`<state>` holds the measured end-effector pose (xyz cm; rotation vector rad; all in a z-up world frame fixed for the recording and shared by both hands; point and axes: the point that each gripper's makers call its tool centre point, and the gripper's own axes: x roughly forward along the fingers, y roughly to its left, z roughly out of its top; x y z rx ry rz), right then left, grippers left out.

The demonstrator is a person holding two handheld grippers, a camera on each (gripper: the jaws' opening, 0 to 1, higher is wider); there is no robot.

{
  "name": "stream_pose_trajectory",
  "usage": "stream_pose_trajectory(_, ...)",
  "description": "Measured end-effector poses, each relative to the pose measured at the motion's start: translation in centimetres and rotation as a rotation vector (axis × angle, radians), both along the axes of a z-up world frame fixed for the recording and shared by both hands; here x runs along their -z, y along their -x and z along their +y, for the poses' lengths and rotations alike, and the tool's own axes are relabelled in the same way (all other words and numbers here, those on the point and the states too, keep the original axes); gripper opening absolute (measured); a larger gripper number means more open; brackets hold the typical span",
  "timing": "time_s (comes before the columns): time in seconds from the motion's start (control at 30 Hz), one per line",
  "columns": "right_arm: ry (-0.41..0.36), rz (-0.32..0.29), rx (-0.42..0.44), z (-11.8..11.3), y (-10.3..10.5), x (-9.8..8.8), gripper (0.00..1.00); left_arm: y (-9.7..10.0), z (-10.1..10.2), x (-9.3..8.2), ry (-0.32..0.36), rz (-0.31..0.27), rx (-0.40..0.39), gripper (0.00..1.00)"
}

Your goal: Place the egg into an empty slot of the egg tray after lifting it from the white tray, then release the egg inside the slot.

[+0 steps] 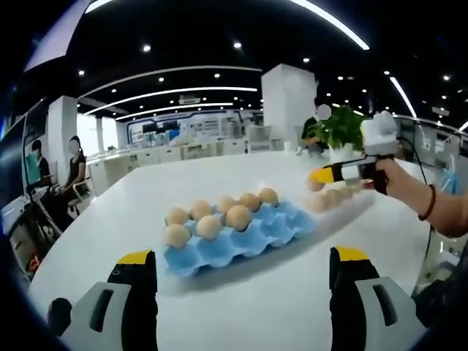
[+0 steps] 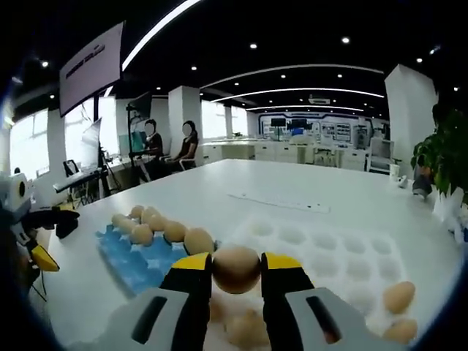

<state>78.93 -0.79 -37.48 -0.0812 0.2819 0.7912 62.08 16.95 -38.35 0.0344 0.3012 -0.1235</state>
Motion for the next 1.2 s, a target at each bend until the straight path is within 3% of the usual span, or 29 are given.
stream_pose_trajectory(0.17, -0.014, -0.003, -0.049, 1.7, 0.8, -0.2, 0.27, 0.2, 0.0, -0.6, 0.005, -0.03, 0.0, 1.0)
stream_pose_trajectory(0.57, -0.009, -0.008, -0.166, 6.1, 2.4, -0.4, 0.27, 0.6, 0.4, -0.3, -0.004, -0.016, -0.006, 1.0)
stream_pose_trajectory(1.2, 0.009, 0.004, -0.249, 10.9, 3.3, 0.2, 0.27, 1.1, 1.2, -0.2, -0.002, -0.012, -0.009, 1.0)
